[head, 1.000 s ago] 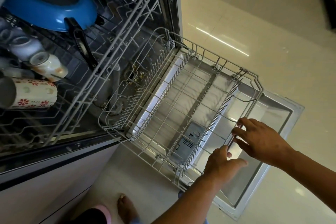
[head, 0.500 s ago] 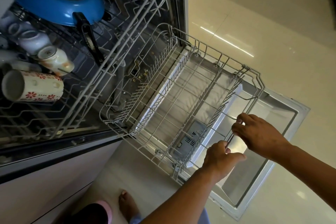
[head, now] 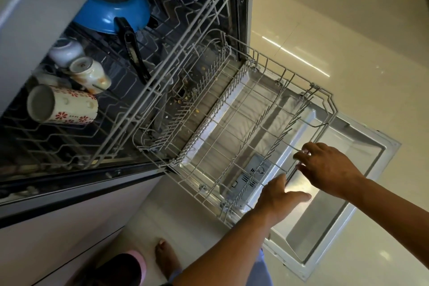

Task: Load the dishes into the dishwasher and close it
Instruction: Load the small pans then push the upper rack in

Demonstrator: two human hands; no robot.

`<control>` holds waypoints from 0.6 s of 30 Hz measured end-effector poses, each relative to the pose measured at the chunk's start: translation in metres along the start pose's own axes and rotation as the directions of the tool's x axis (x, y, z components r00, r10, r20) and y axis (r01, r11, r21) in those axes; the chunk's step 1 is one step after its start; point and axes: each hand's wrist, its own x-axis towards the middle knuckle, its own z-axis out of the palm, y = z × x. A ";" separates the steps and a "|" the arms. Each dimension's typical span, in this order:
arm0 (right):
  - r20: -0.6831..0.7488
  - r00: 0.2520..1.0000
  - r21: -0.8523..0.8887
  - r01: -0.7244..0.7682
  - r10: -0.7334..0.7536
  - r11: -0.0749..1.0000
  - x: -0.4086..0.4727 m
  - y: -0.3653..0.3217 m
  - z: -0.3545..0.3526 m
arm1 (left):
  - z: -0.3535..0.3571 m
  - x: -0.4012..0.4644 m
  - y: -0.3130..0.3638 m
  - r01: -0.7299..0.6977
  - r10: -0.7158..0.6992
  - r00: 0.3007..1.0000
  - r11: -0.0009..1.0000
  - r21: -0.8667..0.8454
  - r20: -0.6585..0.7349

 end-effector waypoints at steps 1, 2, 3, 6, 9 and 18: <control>0.037 0.999 0.000 -0.024 0.024 1.000 0.001 -0.001 -0.009 | -0.005 -0.002 0.003 -0.016 0.016 1.000 1.000 0.001 -0.010; 0.070 0.997 0.008 -0.039 0.039 0.999 -0.002 -0.003 -0.020 | -0.009 -0.007 0.007 -0.029 0.029 0.999 1.000 0.002 -0.018; 0.091 0.995 0.014 -0.046 0.045 0.999 -0.001 -0.005 -0.032 | -0.015 -0.011 0.012 -0.050 0.051 0.998 0.999 0.003 -0.034; 0.106 0.992 0.006 -0.070 0.069 0.998 -0.002 -0.013 -0.075 | -0.036 -0.032 0.038 -0.124 0.128 0.988 0.991 0.055 -0.089; 0.062 0.994 0.041 -0.089 0.086 0.995 -0.009 -0.026 -0.135 | -0.058 -0.070 0.075 -0.194 0.220 0.964 0.966 0.170 -0.152; -0.173 0.979 0.337 -0.045 0.109 0.940 -0.082 -0.107 -0.360 | -0.117 -0.290 0.171 -0.501 0.580 0.794 0.794 0.344 -0.182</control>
